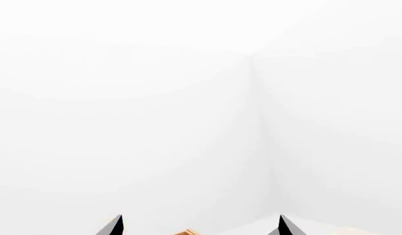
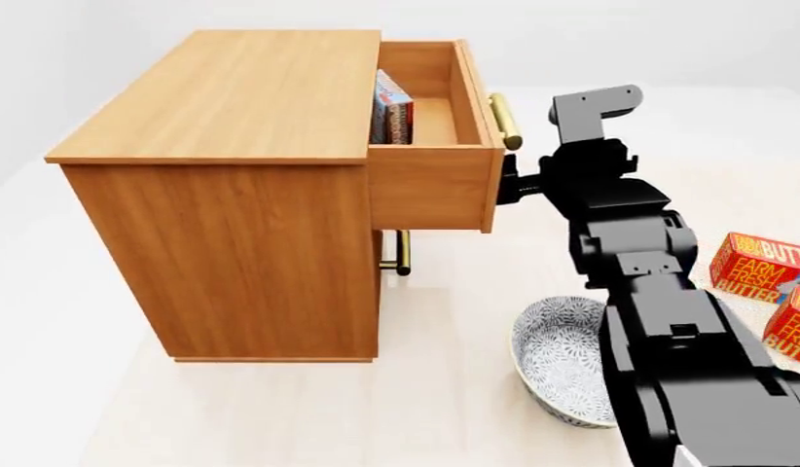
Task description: Put the chocolate pudding in the top drawer of the cabinet and close it.
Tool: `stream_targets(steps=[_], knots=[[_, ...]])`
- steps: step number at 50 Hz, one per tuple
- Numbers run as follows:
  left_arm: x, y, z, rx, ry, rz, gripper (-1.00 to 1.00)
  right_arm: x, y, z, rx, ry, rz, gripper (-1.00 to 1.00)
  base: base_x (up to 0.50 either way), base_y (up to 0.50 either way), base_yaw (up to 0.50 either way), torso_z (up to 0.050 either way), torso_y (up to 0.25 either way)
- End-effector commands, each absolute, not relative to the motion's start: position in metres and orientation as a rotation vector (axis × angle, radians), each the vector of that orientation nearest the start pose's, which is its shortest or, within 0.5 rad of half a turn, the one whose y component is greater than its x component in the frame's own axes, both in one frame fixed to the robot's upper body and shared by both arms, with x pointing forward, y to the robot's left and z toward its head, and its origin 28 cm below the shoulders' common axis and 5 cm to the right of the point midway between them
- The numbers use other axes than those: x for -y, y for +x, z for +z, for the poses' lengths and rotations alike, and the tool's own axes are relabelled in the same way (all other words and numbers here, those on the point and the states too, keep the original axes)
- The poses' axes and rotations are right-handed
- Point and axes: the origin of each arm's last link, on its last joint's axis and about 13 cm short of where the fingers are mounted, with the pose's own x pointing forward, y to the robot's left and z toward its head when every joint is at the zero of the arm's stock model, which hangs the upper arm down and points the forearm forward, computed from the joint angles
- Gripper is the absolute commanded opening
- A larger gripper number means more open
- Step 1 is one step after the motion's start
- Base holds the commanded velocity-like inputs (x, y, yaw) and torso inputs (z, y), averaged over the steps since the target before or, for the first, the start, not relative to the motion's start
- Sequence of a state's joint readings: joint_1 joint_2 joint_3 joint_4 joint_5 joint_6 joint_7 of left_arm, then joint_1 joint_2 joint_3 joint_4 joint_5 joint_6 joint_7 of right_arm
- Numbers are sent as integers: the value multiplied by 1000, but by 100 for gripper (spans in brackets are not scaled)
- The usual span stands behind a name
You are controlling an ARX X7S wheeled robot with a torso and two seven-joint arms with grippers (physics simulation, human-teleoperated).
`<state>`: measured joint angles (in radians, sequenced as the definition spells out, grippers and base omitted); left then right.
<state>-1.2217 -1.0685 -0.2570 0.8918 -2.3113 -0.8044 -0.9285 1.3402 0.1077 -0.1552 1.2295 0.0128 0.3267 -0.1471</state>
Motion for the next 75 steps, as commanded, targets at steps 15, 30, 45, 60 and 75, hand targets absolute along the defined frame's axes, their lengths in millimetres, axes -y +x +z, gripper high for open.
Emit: stream_targets(steps=[15,30,45,60,75], knots=[[-262,81,353,513,15,-490,100,99,416,205,-196,-90,223,100,0,0,0,0,0],[-262,79,351,506,-2,-481,100,71,409,192,-222,-83,319,100,0,0,0,0,0],[-262,83,349,492,-1,-478,100,43,405,197,-212,-66,401,100,0,0,0,0,0],[-265,84,346,495,-3,-470,100,26,400,204,-200,-55,453,100,0,0,0,0,0],[-265,83,344,497,-12,-471,100,27,396,208,-189,-44,459,100,0,0,0,0,1]])
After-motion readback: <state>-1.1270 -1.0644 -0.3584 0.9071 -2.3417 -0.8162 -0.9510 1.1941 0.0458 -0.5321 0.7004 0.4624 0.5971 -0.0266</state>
